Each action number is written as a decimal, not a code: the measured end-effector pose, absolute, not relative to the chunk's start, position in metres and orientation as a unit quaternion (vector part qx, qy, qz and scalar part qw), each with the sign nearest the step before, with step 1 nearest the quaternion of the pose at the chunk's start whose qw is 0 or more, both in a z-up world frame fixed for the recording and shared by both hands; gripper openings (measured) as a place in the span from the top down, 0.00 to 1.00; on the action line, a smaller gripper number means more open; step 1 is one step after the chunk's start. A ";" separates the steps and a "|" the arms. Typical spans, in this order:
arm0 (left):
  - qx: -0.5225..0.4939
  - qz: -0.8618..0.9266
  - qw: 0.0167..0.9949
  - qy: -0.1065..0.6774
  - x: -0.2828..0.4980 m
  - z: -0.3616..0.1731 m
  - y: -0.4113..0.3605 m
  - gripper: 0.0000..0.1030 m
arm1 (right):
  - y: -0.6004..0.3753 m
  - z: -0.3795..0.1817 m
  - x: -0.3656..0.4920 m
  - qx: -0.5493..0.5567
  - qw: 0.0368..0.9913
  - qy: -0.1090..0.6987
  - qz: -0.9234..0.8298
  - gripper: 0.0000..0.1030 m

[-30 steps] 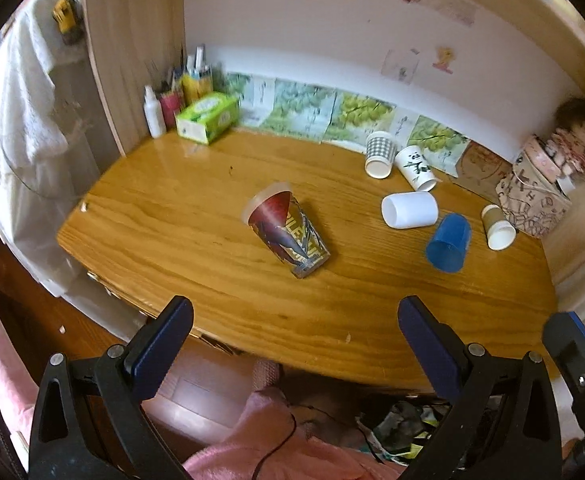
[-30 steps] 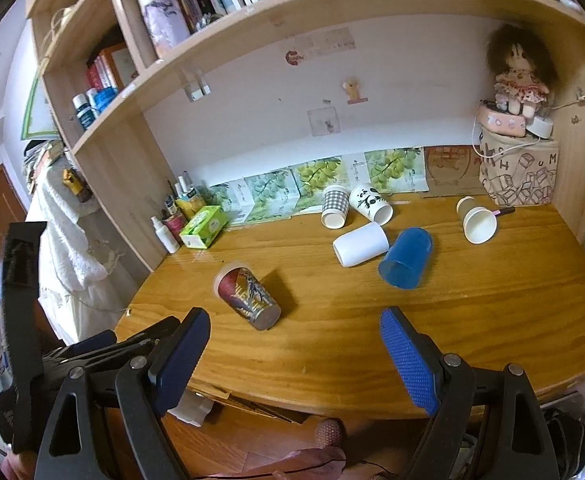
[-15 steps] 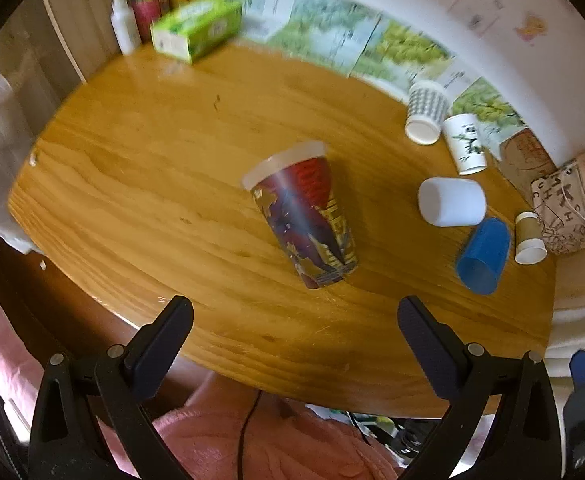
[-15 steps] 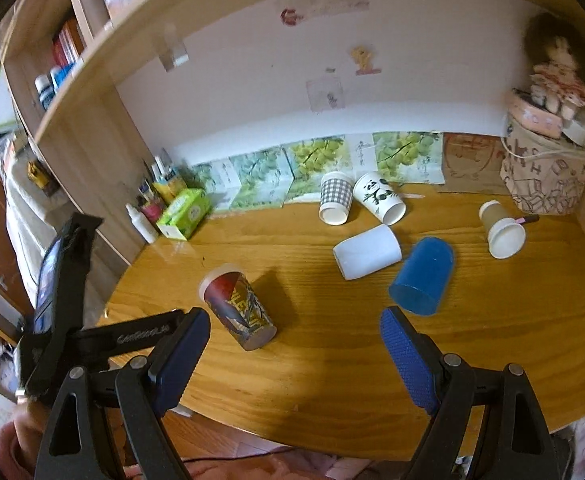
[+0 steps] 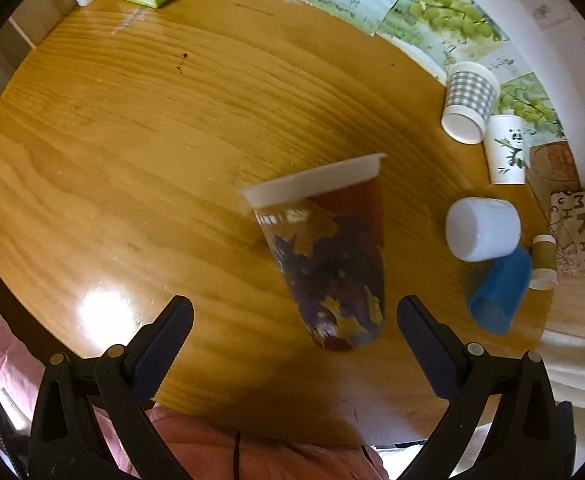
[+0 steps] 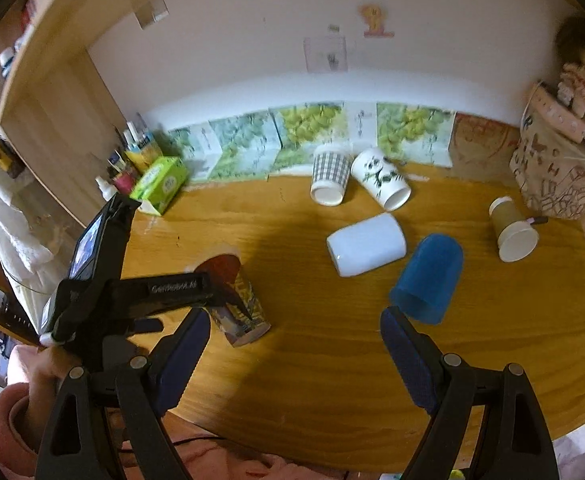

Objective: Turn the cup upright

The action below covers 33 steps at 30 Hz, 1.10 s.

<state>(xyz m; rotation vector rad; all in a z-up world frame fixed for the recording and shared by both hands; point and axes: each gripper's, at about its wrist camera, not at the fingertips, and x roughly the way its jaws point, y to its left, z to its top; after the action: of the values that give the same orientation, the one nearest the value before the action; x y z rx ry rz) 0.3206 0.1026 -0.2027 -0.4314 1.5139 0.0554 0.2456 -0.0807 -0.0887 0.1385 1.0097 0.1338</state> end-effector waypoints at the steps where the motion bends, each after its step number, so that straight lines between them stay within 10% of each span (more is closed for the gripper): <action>1: -0.198 0.023 0.700 0.686 0.324 -0.207 0.103 0.01 | -0.078 -0.093 0.250 0.064 0.865 0.493 0.065 0.15; 33: -0.188 -0.028 0.658 0.728 0.388 -0.248 0.091 0.20 | -0.072 -0.164 0.308 0.100 0.764 0.635 0.052 0.15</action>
<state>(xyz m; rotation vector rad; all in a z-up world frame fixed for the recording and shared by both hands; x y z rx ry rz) 0.3884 0.0910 -0.2479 -0.4260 1.6496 -0.0624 0.3085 -0.0725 -0.1638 0.2183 1.3816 0.1138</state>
